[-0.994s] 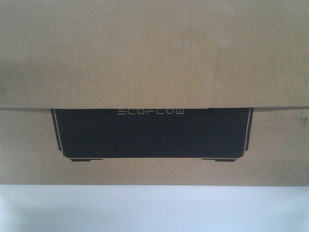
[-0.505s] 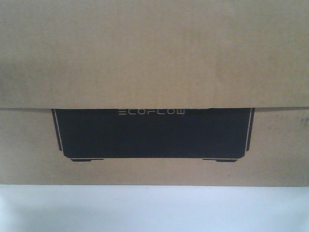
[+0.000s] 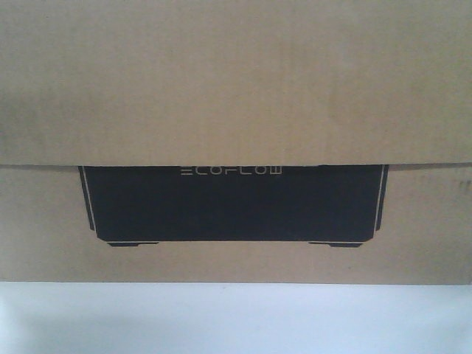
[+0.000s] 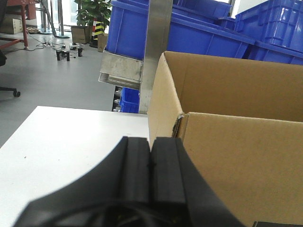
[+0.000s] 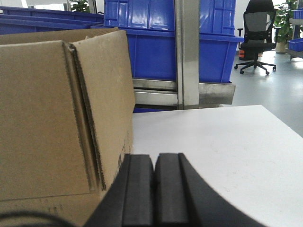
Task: Grab box from left shelf to table start
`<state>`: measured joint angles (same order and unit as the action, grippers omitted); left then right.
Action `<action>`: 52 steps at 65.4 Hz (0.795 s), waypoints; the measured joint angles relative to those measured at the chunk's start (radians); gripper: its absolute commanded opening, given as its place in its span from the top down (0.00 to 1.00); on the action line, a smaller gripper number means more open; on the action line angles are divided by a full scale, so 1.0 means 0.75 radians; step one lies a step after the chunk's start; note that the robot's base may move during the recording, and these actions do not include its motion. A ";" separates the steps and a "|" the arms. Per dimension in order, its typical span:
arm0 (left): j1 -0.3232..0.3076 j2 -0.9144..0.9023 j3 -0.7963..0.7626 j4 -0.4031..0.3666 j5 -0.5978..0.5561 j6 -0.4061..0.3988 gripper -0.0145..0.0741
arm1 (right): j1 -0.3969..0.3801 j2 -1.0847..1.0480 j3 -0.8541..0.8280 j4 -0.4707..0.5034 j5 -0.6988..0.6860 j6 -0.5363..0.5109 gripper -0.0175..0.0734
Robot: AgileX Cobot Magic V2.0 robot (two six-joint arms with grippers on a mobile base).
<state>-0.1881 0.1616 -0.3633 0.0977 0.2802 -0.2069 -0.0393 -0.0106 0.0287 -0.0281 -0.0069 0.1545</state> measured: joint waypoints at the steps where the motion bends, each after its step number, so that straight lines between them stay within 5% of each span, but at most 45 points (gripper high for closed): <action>1: 0.000 0.000 0.000 0.000 0.000 0.000 0.94 | 0.000 0.000 0.000 0.000 0.000 0.000 0.75; 41: 0.003 -0.004 0.031 -0.003 -0.030 0.006 0.94 | 0.000 0.000 0.000 0.002 0.009 0.000 0.75; 52: 0.062 -0.063 0.156 -0.217 -0.176 0.295 0.94 | 0.000 0.000 0.000 0.002 0.009 0.000 0.75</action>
<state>-0.1415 0.1143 -0.2463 -0.0647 0.1482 0.0146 -0.0393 -0.0106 0.0287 -0.0267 0.0000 0.1545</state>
